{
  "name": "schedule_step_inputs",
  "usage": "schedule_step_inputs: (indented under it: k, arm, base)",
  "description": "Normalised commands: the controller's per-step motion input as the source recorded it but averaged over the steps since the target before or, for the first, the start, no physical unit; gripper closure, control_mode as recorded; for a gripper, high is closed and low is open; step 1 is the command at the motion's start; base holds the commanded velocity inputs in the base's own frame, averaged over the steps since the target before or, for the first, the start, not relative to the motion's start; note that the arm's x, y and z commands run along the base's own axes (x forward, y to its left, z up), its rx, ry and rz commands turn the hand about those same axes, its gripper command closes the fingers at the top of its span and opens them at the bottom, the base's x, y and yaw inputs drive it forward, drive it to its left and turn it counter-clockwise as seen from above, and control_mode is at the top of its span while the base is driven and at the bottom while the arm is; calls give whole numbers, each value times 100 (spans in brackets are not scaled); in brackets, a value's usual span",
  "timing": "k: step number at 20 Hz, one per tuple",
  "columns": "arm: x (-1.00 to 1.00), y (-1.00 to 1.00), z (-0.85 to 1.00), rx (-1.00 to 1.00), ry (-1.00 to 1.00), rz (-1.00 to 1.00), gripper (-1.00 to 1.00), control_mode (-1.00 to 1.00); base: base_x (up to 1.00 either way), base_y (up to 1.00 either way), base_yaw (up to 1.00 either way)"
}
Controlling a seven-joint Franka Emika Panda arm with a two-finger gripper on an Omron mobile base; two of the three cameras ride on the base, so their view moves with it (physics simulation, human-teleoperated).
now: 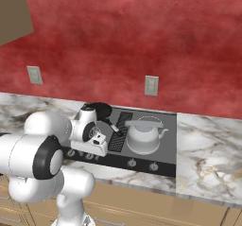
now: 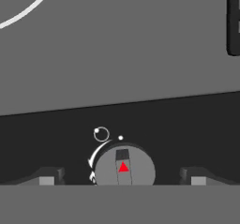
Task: Pick the pan from the cabinet and place it on the stove. Then turn on the stove burner for the pan.
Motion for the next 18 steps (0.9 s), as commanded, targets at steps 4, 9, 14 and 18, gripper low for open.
schedule_step_inputs:
  k: [4,9,14,18]
  arm:
    - [-1,2,-31,1,0,0,100,-100]
    - [-29,1,-32,0,-1,0,100,-100]
    - [-61,0,-33,0,-1,0,100,-100]
    - [-55,0,-37,0,-2,0,100,-100]
  base:
    - [0,0,0]
    - [0,0,0]
    - [0,0,0]
    - [0,0,0]
